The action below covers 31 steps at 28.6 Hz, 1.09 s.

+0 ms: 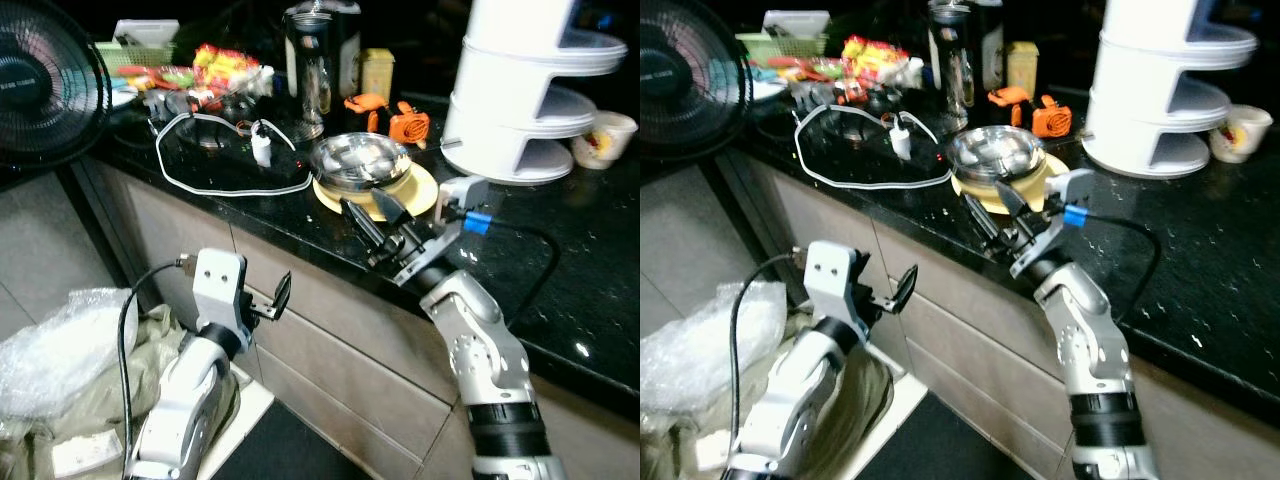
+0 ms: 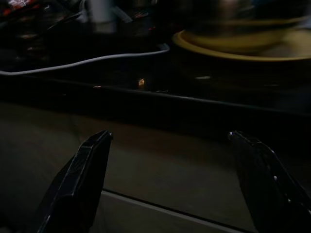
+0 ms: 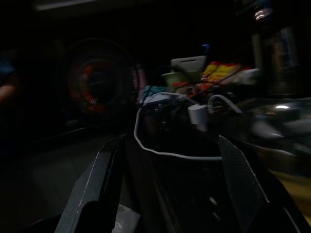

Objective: Kitchen organization

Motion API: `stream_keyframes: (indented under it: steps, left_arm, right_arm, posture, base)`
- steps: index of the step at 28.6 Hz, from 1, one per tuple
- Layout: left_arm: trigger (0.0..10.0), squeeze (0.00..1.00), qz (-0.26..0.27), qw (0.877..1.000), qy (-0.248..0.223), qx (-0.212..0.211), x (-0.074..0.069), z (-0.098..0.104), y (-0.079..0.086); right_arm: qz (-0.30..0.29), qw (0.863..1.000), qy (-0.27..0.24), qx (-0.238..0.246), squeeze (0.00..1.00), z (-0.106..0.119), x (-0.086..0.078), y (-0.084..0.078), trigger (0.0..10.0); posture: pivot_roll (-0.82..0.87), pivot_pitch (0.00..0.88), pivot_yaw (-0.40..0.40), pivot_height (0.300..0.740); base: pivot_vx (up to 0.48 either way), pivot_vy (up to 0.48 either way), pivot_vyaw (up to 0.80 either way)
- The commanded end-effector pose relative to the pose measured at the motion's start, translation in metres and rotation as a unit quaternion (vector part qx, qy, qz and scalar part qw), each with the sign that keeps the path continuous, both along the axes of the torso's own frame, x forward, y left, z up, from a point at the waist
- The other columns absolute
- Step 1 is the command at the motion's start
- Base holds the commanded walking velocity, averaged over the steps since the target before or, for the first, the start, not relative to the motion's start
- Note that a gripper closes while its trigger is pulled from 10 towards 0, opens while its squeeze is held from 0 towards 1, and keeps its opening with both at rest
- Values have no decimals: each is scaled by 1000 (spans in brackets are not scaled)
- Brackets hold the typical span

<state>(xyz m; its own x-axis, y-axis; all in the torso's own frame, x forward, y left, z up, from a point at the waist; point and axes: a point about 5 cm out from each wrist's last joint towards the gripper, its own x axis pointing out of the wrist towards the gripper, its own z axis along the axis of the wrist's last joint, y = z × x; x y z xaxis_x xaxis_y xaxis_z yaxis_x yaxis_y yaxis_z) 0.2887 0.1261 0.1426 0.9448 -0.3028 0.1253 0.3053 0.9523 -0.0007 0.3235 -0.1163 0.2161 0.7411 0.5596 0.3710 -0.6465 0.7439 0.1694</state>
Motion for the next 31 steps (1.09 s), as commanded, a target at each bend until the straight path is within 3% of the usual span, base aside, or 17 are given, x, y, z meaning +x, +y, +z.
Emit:
stream_keyframes:
  steps: [1,9,10,13,20,23,25,26,27,28,31]
  left_arm:
    - [10000,0,-1,1000,-6,4,-1,3,0]
    - [10000,0,-67,998,6,18,-14,-7,-18]
    - [10000,0,-106,994,10,36,-22,-12,-26]
    - [10000,0,-135,989,13,57,-27,-14,-29]
    - [10000,0,-193,975,9,113,-40,-18,-39]
    - [10000,0,-201,972,8,119,-41,-18,-42]
    - [10000,0,-202,972,9,120,-42,-18,-41]
    - [10000,0,-202,972,9,120,-42,-18,-41]
    - [10000,0,-204,971,9,122,-42,-19,-41]
    - [10000,0,-205,971,9,123,-42,-19,-41]
    - [10000,0,-206,971,10,123,-43,-19,-41]
  right_arm:
    - [-1,1000,1,-2,0,1,0,-1,10000]
    - [-16,999,-9,44,0,14,3,-11,10000]
    - [-7,996,-11,85,0,21,2,-15,10000]
    - [28,990,-18,136,0,30,-3,-17,10000]
    - [36,991,-35,123,0,39,-6,-17,10000]
    - [25,995,-49,86,0,42,-6,-22,10000]
    - [-8,998,-60,-3,0,39,-3,-27,10000]
    - [-8,998,-60,-3,0,39,-3,-27,10000]
    - [-62,993,-59,-86,0,35,4,-35,10000]
    - [-78,989,-61,-106,0,34,6,-38,10000]
    - [-102,988,-59,-100,0,37,8,-48,10000]
  posture:
    - [21,0,21,740]
    - [24,0,18,740]
    - [24,0,17,740]
    - [26,0,15,740]
    - [24,0,18,740]
    - [26,0,17,740]
    - [22,0,20,740]
    - [22,0,20,740]
    - [18,0,21,740]
    - [19,0,20,740]
    - [20,0,20,740]
  base:
    - [0,0,0]
    - [0,0,0]
    - [0,0,0]
    - [0,0,0]
    - [0,0,0]
    - [0,0,0]
    - [0,0,0]
    - [0,0,0]
    - [0,0,0]
    - [0,0,0]
    - [0,0,0]
